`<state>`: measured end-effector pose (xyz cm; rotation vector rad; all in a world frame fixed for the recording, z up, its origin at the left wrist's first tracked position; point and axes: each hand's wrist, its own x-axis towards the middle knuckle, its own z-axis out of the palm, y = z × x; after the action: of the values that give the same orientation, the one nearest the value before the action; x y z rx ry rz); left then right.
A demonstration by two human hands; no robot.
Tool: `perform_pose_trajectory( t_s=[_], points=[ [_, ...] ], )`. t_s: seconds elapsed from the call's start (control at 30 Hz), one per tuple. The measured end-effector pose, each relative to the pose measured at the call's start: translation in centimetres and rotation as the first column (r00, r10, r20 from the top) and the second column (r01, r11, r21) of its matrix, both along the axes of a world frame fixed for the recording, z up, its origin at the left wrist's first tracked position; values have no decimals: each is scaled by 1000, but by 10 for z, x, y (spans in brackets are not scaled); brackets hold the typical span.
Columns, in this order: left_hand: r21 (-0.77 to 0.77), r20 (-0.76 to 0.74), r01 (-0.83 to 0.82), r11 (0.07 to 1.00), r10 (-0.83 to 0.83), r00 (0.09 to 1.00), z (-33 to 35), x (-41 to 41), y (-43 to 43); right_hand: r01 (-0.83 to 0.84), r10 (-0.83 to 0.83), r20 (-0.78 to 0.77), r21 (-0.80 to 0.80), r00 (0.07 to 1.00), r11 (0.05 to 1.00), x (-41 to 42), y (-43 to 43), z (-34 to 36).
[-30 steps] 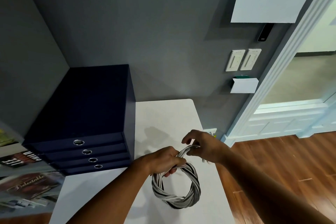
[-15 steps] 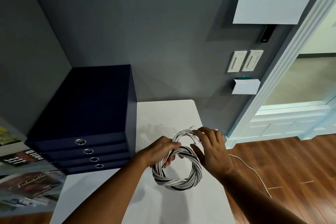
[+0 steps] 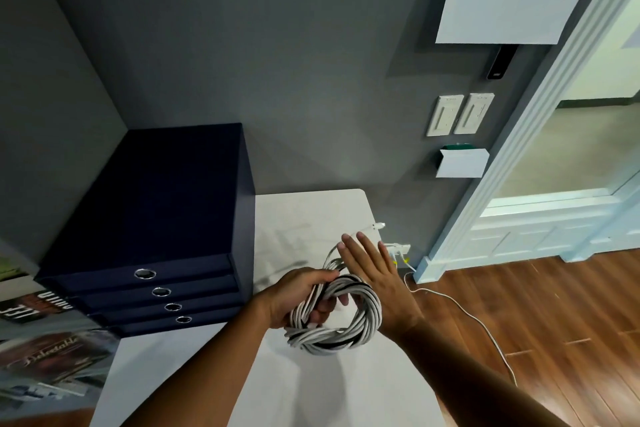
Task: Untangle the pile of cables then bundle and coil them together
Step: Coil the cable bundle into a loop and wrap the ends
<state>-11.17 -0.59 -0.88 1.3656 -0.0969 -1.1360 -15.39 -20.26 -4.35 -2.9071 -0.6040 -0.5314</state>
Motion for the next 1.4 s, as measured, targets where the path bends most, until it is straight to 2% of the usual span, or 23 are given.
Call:
perform_pose_trajectory(
  t_s=[0.03,0.1,0.17,0.23,0.27,0.33,0.43,0.5,0.57,0.67,0.77,0.83,0.9,1.0,1.13,1.2,1.27,1.33,1.4],
  points=[
    [-50,-19,20,999,-21,1000,3,-3,-4,-18,21,-44,63,999,998,1,3,2],
    [-154,-81,30,988,-43,996,6,-5,-7,-49,83,-107,287,991,957,4,8,3],
    [-203,-121,35,979,-60,991,10,-6,-7,-55,109,-121,383,987,922,5,9,7],
    [-205,-107,52,977,-75,991,9,-5,-4,22,130,-233,556,964,831,6,10,9],
    [-198,-88,64,978,-83,993,9,-4,-2,98,147,-305,661,941,744,5,13,13],
    [-155,-20,101,983,-105,994,9,0,2,143,251,-383,754,889,641,2,17,24],
    [34,209,129,991,-133,969,9,6,9,105,358,-453,726,816,680,7,5,25],
    [198,399,126,972,-197,895,11,8,10,176,349,-547,692,761,701,10,-2,26],
    [314,515,101,944,-259,817,8,8,10,337,343,-653,687,675,644,11,-5,27],
    [370,607,59,927,-290,740,0,6,8,588,360,-810,584,463,560,13,-7,38],
    [360,651,89,929,-318,689,-5,-1,6,686,401,-883,448,242,573,17,-10,49],
    [335,631,87,938,-292,719,-7,-4,4,691,406,-890,426,206,584,18,-14,54],
    [317,599,69,946,-256,759,-8,-5,5,669,409,-879,459,245,585,17,-16,60],
    [252,524,41,967,-173,834,-12,-2,7,567,431,-831,556,353,608,20,-19,63],
    [211,464,-3,977,-97,880,-16,3,11,286,240,-778,471,581,834,33,-11,54],
    [150,436,-39,988,-31,899,-16,4,12,205,183,-714,420,676,884,38,-9,48],
    [93,403,-90,992,45,914,-14,4,13,86,133,-574,338,808,937,38,-9,40],
    [45,361,-147,988,121,925,-12,4,12,-27,83,-334,172,939,985,36,-11,32],
    [12,329,-189,982,175,928,-8,4,11,-62,76,-149,101,986,993,33,-12,25]
  ],
)
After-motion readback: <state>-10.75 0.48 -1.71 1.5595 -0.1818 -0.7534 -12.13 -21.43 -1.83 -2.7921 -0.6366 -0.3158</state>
